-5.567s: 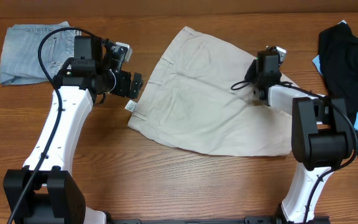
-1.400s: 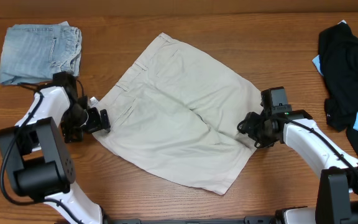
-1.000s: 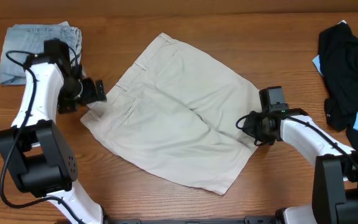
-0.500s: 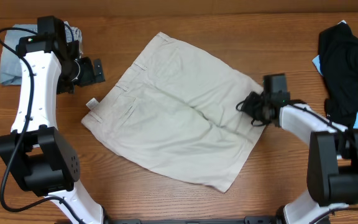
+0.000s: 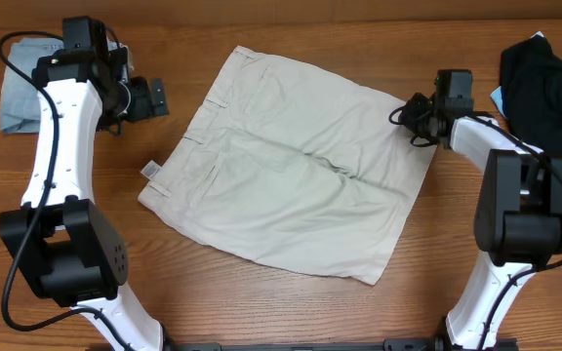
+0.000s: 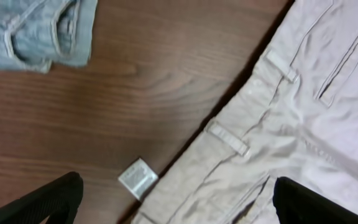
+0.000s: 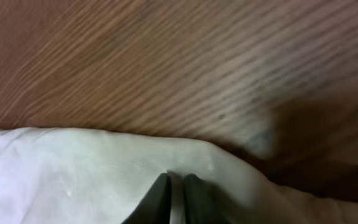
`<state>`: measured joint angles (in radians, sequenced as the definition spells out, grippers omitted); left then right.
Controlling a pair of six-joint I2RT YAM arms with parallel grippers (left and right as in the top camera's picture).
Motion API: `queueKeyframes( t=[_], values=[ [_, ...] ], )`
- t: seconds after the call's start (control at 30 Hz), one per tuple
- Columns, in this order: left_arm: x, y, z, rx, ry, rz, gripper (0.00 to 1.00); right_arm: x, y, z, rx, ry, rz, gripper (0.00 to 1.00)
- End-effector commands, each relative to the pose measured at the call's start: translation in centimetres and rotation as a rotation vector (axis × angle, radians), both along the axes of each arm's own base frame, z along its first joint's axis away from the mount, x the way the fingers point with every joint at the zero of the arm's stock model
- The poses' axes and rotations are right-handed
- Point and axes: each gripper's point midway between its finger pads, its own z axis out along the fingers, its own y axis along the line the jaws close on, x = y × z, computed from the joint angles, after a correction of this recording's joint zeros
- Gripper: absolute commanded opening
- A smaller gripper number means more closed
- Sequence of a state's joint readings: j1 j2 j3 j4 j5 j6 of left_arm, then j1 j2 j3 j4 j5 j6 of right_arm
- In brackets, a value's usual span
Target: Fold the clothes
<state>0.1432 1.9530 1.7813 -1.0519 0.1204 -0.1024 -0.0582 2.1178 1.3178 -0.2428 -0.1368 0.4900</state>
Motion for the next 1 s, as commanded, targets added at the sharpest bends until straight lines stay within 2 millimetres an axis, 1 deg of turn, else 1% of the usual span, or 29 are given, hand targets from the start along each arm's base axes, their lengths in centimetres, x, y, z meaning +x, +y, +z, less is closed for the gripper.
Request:
queueKeyframes(
  t=[0.0, 0.07, 0.1, 0.13, 0.2, 0.23, 0.27, 0.3, 0.33, 0.43, 0.5, 0.53, 0.6, 0.67, 0.77, 0.8, 0.87, 0.9, 0.97],
  values=[
    [1.6, -0.3, 1.4, -0.005, -0.071, -0.002, 1.00, -0.1, -2.1, -2.6, -0.103, 0.068, -0.012, 0.13],
    [2.0, -0.2, 2.2, 0.002, -0.093, -0.010, 1.00, 0.7, -2.1, -1.4, -0.111, 0.058, 0.013, 0.13],
    [2.2, -0.2, 3.2, 0.017, -0.109, -0.038, 1.00, 1.5, -1.9, 0.3, -0.111, 0.059, 0.038, 0.22],
    [2.3, -0.1, 3.8, 0.032, -0.118, -0.056, 1.00, 1.6, -1.9, 1.0, -0.111, 0.064, 0.040, 0.27],
    [2.3, 0.3, 5.3, 0.064, -0.132, -0.075, 1.00, 1.9, -1.7, 3.6, -0.101, 0.077, 0.047, 0.40],
    [2.2, 0.6, 6.2, 0.083, -0.137, -0.066, 1.00, 1.8, -1.6, 4.9, -0.098, 0.081, 0.053, 0.49],
    [2.1, 0.9, 7.1, 0.100, -0.139, -0.058, 1.00, 1.6, -1.4, 6.5, -0.092, 0.087, 0.064, 0.60],
    [1.9, 1.2, 8.1, 0.117, -0.142, -0.050, 1.00, 1.1, -1.2, 8.1, -0.084, 0.096, 0.068, 0.64],
    [1.5, 1.4, 9.0, 0.132, -0.140, -0.044, 1.00, 0.6, -1.0, 9.5, -0.072, 0.101, 0.074, 0.65],
    [0.2, 1.8, 11.9, 0.157, -0.139, -0.027, 1.00, -1.8, -0.3, 13.5, -0.048, 0.116, 0.088, 0.65],
    [-0.8, 1.7, 13.5, 0.153, -0.139, -0.011, 1.00, -4.2, -0.2, 16.5, -0.042, 0.124, 0.078, 0.65],
    [-1.3, 1.6, 14.1, 0.147, -0.137, 0.000, 1.00, -5.1, -0.1, 17.6, -0.041, 0.125, 0.075, 0.65],
    [-2.6, 1.4, 15.2, 0.135, -0.123, 0.021, 1.00, -7.6, 0.1, 20.3, -0.027, 0.127, 0.051, 0.66],
    [-4.0, 1.2, 15.6, 0.129, -0.097, 0.025, 1.00, -10.0, 0.2, 22.5, -0.011, 0.132, 0.024, 0.66],
    [-6.2, 1.0, 15.6, 0.123, -0.035, 0.030, 1.00, -13.6, 0.7, 24.5, -0.002, 0.152, 0.008, 0.67],
    [-7.3, 1.1, 15.6, 0.132, -0.003, 0.033, 1.00, -15.7, 1.1, 25.2, -0.008, 0.168, 0.000, 0.67],
    [-8.0, 0.9, 16.0, 0.127, -0.011, 0.033, 1.00, -17.9, 2.0, 25.5, -0.016, 0.183, 0.020, 0.67],
    [-8.3, 0.9, 16.3, 0.128, -0.017, 0.034, 1.00, -18.7, 2.5, 25.4, -0.013, 0.190, 0.029, 0.67],
    [-9.2, 0.8, 17.2, 0.125, -0.038, 0.053, 1.00, -20.6, 3.8, 24.8, -0.008, 0.216, 0.055, 0.68]
  ],
)
